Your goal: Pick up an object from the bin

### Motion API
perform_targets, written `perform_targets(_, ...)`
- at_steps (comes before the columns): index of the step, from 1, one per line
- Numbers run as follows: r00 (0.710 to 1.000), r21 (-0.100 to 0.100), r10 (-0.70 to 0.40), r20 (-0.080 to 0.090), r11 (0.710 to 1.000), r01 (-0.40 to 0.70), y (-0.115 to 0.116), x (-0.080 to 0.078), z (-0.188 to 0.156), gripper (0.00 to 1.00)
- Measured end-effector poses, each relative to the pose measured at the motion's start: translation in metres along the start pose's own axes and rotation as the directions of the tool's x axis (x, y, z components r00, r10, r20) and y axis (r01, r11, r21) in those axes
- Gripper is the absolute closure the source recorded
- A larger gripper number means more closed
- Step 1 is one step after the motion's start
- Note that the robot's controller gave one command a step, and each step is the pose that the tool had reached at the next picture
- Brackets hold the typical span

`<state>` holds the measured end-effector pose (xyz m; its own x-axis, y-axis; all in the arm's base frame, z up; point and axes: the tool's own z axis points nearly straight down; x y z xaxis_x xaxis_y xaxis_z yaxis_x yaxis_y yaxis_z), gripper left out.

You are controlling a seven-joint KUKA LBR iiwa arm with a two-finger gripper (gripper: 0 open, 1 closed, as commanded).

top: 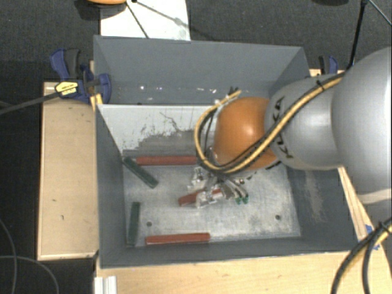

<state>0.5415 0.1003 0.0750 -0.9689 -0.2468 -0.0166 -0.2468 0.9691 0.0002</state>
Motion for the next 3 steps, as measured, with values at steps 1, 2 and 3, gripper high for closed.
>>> perform_targets(1, 1.0, 0.0, 0.001, 0.0, 1.0, -0.001, 0.0, 0.0, 0.0, 1.0)
perform_targets(2, 0.998, -0.001, -0.056, -0.014, 0.998, 0.056, -0.006, -0.011, -0.117, 1.0)
perform_targets(3, 0.998, -0.001, -0.054, -0.015, 0.999, 0.054, -0.006, -0.01, -0.117, 1.0)
